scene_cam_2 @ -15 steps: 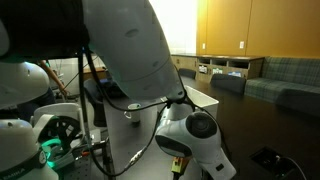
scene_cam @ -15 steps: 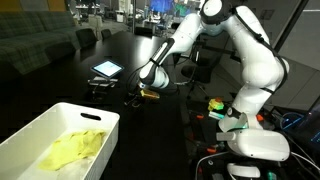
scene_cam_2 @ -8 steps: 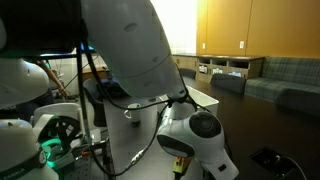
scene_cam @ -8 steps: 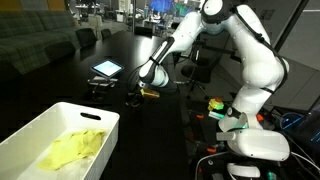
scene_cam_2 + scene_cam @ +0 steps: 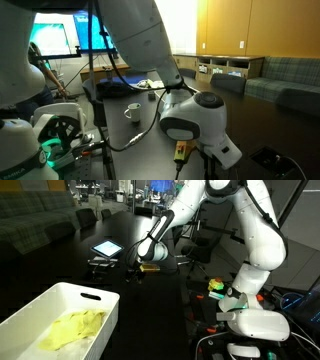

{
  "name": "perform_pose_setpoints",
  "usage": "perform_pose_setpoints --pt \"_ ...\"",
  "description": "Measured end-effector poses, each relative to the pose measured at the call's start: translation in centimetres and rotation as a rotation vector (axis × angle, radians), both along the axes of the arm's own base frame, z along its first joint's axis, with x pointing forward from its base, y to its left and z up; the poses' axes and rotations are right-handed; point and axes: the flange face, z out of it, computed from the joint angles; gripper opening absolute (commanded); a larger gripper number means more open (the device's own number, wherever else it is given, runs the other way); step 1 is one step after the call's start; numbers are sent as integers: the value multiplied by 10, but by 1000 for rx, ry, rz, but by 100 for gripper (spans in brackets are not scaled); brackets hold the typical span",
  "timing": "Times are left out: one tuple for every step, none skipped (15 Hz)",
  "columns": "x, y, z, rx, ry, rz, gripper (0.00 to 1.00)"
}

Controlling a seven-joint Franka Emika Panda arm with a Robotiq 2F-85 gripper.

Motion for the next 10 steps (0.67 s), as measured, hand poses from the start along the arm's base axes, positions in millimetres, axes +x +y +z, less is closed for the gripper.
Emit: perform_pose_setpoints --pt "3 4 8 -24 22 12 76" --pt "6 9 16 -45 44 25 75" --pt "9 15 24 -63 66 38 74" --pt "12 22 30 -77 88 54 63" --pt "15 28 35 -88 109 71 49" --pt "19 34 38 -95 126 87 49" --pt "22 39 39 -100 136 101 42" --pt "24 42 40 -103 141 110 34" --pt "26 44 41 -107 141 116 24" --pt "27 46 42 -110 140 119 18"
